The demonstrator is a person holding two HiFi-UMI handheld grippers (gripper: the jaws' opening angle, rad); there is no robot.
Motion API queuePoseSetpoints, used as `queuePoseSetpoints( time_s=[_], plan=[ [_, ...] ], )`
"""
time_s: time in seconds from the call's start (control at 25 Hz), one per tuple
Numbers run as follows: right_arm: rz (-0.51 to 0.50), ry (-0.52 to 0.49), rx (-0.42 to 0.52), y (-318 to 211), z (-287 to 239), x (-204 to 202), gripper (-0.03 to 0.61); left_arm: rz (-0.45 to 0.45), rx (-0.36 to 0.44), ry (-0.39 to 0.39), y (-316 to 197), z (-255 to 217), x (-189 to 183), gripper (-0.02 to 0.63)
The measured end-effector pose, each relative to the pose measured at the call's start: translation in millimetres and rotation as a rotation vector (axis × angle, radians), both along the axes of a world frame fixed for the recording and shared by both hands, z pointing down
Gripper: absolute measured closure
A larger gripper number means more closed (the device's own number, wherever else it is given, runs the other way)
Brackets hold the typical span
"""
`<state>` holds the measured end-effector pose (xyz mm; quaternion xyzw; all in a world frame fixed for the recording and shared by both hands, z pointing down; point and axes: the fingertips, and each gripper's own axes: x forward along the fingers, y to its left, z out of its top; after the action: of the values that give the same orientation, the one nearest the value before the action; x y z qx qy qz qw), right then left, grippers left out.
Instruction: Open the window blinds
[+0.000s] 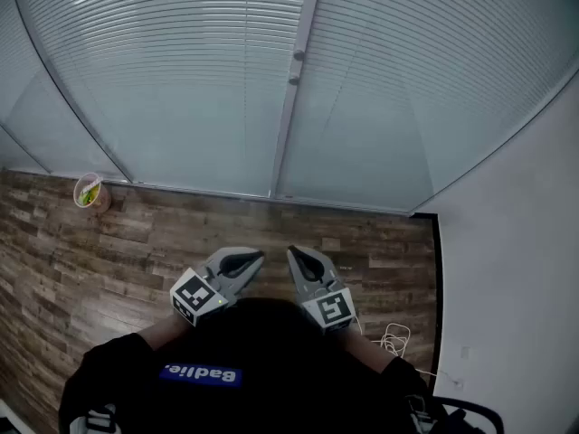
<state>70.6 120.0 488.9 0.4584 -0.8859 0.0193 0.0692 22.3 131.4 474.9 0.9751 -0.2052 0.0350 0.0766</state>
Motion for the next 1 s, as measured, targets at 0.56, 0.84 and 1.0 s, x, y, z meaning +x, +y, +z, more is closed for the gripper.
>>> queuePoseSetpoints(
  time_s=[0.56, 0.84, 1.0],
  plan=[
    [-0.021, -0.002, 0.063, 0, -4, 15, 0.575, -0.023, -0.01, -0.012, -1, 6, 16, 0.614],
    [-0.04, -0.023, 0.061, -5, -4, 33, 0.575, -0.045, -0.018, -0.018, -6, 6, 34, 0.614],
    [-0.062, -0.033, 0.057, -9, 0, 46, 0.575, -0.07, -0.017, -0.027, -9, 8, 47, 0.614]
  ],
)
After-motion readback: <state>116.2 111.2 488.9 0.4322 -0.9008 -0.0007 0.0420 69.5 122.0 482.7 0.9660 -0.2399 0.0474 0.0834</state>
